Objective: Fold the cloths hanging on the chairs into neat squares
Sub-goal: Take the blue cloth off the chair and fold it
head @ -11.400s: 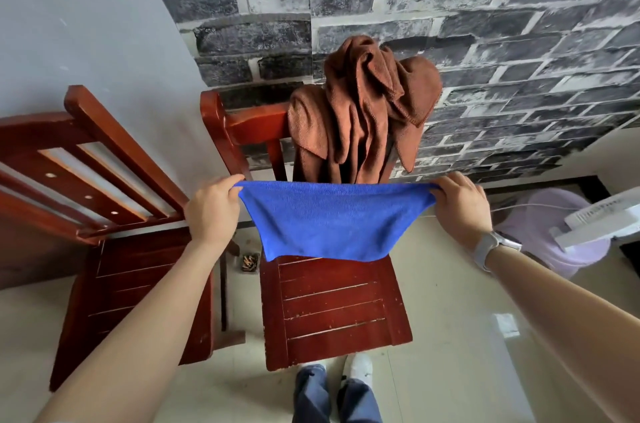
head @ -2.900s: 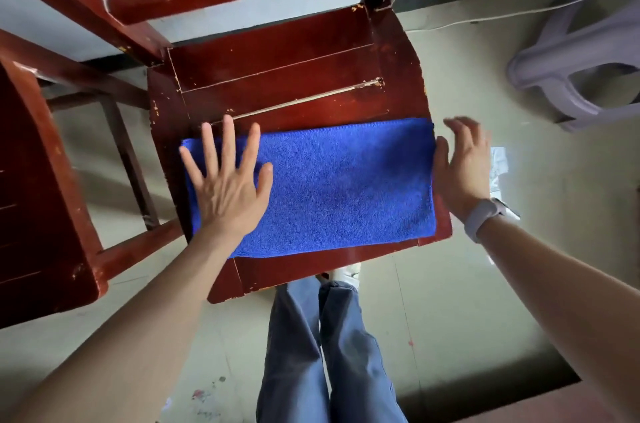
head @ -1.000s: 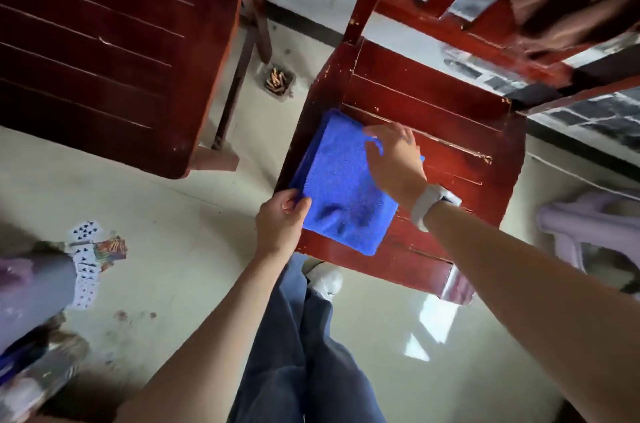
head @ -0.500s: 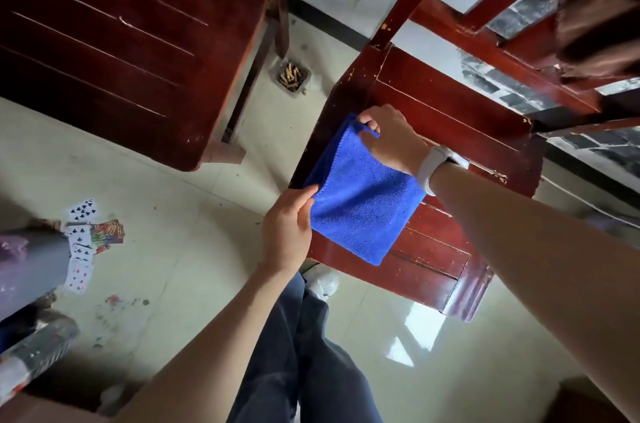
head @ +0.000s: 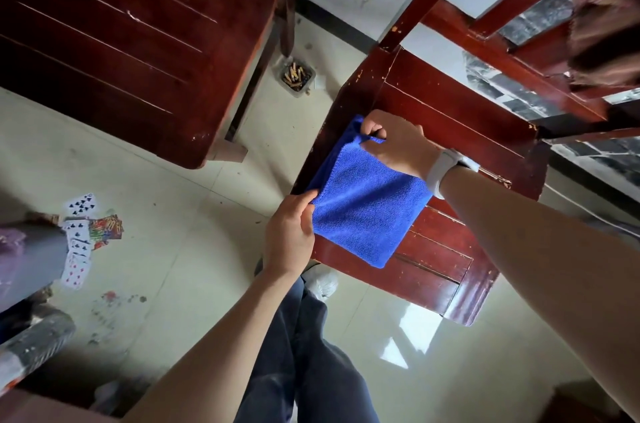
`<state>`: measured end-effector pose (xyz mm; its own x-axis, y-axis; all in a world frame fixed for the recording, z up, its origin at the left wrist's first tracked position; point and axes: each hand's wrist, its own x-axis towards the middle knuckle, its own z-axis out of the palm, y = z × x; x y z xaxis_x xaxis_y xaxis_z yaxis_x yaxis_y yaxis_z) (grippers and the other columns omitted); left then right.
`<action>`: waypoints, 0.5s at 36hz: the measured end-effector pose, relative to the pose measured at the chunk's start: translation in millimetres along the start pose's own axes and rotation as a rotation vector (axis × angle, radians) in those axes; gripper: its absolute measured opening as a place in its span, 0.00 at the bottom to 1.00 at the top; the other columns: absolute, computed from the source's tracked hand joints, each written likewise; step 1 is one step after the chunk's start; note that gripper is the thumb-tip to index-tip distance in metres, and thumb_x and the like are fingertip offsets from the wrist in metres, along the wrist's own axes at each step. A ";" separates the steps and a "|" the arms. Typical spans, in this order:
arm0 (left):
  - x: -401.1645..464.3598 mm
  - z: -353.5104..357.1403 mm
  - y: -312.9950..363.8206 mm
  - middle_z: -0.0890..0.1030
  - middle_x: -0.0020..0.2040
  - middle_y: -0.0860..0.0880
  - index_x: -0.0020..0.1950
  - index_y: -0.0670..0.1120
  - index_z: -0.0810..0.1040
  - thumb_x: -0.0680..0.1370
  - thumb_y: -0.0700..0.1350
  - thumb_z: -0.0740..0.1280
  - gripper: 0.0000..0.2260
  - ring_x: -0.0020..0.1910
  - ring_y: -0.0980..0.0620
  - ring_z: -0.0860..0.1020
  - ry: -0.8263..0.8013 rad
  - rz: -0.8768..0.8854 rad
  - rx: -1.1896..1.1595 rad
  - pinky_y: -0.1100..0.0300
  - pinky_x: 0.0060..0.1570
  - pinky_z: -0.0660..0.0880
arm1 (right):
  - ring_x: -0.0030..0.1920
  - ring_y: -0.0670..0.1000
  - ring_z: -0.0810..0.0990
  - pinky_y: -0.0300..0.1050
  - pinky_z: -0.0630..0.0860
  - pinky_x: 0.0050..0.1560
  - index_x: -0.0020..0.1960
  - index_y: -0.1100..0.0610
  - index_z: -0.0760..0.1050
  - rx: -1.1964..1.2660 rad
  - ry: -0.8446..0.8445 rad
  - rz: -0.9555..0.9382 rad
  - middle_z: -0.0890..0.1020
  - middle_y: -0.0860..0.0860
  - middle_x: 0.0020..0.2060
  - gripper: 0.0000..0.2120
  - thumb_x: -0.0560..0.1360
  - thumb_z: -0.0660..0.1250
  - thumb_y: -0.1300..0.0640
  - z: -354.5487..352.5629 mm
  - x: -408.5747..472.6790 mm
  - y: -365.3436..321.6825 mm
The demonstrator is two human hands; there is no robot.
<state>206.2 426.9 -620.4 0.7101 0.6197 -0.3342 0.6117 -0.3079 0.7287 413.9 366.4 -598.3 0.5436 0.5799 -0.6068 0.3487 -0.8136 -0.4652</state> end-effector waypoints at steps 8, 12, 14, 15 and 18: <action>-0.7 1.0 -4.3 0.82 0.50 0.43 0.56 0.40 0.79 0.76 0.38 0.61 0.12 0.46 0.46 0.80 0.002 -0.021 -0.032 0.72 0.48 0.66 | 0.46 0.51 0.75 0.57 0.65 0.62 0.43 0.48 0.71 0.044 -0.060 -0.016 0.76 0.44 0.38 0.04 0.73 0.66 0.54 -4.4 4.9 4.0; -1.1 2.9 -5.9 0.82 0.52 0.43 0.57 0.39 0.78 0.76 0.35 0.63 0.11 0.49 0.46 0.80 0.027 -0.052 -0.041 0.72 0.49 0.66 | 0.39 0.50 0.72 0.43 0.70 0.44 0.43 0.51 0.70 0.175 0.015 -0.007 0.72 0.44 0.35 0.06 0.74 0.66 0.59 0.2 8.0 4.8; -0.4 3.6 -7.0 0.82 0.51 0.42 0.57 0.38 0.78 0.76 0.35 0.63 0.11 0.48 0.45 0.80 0.041 -0.054 -0.049 0.71 0.49 0.66 | 0.36 0.46 0.71 0.36 0.68 0.38 0.51 0.55 0.73 0.232 0.062 0.004 0.71 0.44 0.35 0.06 0.74 0.65 0.60 -0.1 8.6 5.1; 0.1 3.6 -7.1 0.82 0.51 0.41 0.57 0.38 0.78 0.76 0.35 0.63 0.11 0.48 0.45 0.80 0.046 -0.054 -0.051 0.71 0.49 0.66 | 0.35 0.43 0.70 0.34 0.66 0.36 0.54 0.56 0.75 0.244 0.072 0.002 0.71 0.43 0.34 0.08 0.75 0.65 0.60 -0.6 9.0 5.3; 2.1 5.3 -7.0 0.82 0.50 0.41 0.56 0.37 0.78 0.76 0.36 0.63 0.11 0.47 0.44 0.80 0.061 -0.047 -0.057 0.69 0.49 0.67 | 0.31 0.41 0.69 0.34 0.64 0.32 0.52 0.57 0.78 0.147 0.059 -0.031 0.74 0.46 0.35 0.08 0.76 0.63 0.60 -1.7 11.0 7.1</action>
<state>205.3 426.6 -629.3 0.6577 0.6759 -0.3327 0.6214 -0.2370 0.7468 423.6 367.0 -607.2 0.5795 0.5975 -0.5542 0.2523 -0.7782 -0.5751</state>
